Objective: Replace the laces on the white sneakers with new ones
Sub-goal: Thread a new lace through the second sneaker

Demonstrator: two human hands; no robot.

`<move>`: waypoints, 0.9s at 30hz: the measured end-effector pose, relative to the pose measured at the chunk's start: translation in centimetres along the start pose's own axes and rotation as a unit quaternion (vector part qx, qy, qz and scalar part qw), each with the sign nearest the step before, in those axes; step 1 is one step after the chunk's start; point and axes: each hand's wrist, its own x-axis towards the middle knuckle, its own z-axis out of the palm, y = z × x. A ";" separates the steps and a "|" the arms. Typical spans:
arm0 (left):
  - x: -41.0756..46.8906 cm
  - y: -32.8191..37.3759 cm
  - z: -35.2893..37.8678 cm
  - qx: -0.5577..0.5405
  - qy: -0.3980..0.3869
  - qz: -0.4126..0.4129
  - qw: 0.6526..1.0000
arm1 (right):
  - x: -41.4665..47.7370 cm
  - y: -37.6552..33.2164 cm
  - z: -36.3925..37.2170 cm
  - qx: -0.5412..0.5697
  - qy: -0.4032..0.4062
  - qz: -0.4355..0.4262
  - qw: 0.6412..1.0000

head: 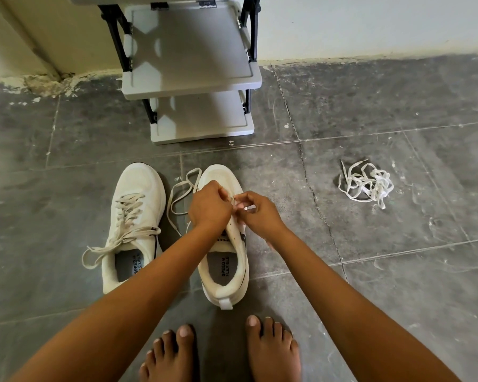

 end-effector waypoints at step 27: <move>-3.1 -3.1 -5.8 0.211 -0.073 0.155 0.962 | -2.5 -16.3 -12.5 0.478 0.125 -0.218 0.842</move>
